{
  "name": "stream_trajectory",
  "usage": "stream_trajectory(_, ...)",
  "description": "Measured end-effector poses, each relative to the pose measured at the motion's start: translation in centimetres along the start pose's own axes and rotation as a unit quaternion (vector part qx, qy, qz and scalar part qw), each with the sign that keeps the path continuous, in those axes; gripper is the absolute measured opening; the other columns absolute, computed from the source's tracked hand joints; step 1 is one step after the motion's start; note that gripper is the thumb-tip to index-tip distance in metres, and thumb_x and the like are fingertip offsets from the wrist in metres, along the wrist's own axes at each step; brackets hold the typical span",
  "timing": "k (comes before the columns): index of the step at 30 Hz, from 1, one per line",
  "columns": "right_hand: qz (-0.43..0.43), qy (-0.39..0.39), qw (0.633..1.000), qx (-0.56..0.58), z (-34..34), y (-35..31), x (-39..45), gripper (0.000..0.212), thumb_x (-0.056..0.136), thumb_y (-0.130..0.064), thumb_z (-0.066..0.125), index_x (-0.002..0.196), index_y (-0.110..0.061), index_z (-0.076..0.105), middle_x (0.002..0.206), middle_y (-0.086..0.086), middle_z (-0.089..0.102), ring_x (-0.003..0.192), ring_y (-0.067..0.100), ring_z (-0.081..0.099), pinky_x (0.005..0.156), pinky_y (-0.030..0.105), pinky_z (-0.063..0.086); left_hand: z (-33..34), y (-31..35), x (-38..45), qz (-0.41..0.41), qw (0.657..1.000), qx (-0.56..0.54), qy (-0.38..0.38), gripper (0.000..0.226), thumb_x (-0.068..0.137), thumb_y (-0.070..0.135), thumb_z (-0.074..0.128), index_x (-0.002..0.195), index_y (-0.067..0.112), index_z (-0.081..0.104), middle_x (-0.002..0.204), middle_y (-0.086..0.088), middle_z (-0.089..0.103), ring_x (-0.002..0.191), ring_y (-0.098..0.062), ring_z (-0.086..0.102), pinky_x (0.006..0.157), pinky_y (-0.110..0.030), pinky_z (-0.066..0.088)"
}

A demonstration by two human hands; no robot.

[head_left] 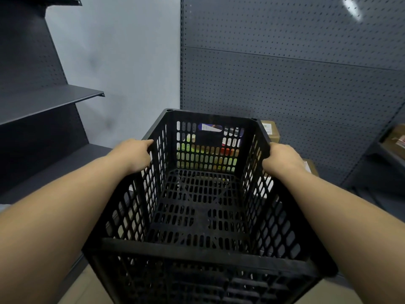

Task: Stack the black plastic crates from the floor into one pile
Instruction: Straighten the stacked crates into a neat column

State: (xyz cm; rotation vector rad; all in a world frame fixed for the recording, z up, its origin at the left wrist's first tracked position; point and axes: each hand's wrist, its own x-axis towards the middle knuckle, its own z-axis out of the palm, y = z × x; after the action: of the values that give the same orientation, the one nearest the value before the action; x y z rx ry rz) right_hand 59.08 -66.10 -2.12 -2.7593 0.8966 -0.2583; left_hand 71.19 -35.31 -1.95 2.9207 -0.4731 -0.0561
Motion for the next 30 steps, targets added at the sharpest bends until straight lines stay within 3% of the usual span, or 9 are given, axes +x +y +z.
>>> stream_trajectory(18,0.013,-0.011,1.0,-0.01,0.3,-1.0,4.6,0.03,0.079,-0.01,0.051,0.107,-0.01,0.06,0.088,0.011,0.057,0.083,0.03,0.058,0.065,0.034,0.049,-0.5,1.5,4.6,0.003,1.0,-0.007,0.001,0.057,0.089,0.006,0.036,0.143,0.021,0.04,0.142,-0.013,0.047,0.129,-0.033,0.042,0.099,-0.035,0.039)
stream_trajectory(21,0.016,-0.004,1.0,-0.013,0.1,-1.4,4.8,0.028,0.08,-0.01,0.053,0.107,-0.01,0.06,0.084,0.009,0.056,0.082,0.029,0.058,0.066,0.035,0.05,-0.5,1.3,5.0,-0.005,1.0,-0.004,0.002,0.061,0.088,0.006,0.036,0.147,0.023,0.034,0.147,-0.012,0.042,0.133,-0.033,0.038,0.104,-0.036,0.037)
stream_trajectory(26,0.017,-0.004,0.999,-0.033,1.2,-1.4,4.0,0.041,0.083,-0.016,0.054,0.124,-0.011,0.05,0.118,0.017,0.05,0.101,0.037,0.055,0.078,0.04,0.048,1.0,1.0,4.4,-0.011,1.0,0.013,0.01,0.063,0.085,0.008,0.035,0.145,0.027,0.036,0.139,-0.016,0.048,0.125,-0.035,0.045,0.099,-0.041,0.043)
stream_trajectory(30,0.026,-0.005,0.998,-0.061,1.3,-1.4,3.4,0.049,0.087,-0.013,0.052,0.134,-0.011,0.04,0.125,0.017,0.044,0.109,0.038,0.053,0.073,0.039,0.04,1.3,1.3,3.9,-0.013,0.998,0.058,0.031,0.06,0.086,0.011,0.034,0.143,0.027,0.034,0.123,-0.015,0.052,0.108,-0.036,0.053,0.089,-0.047,0.049)
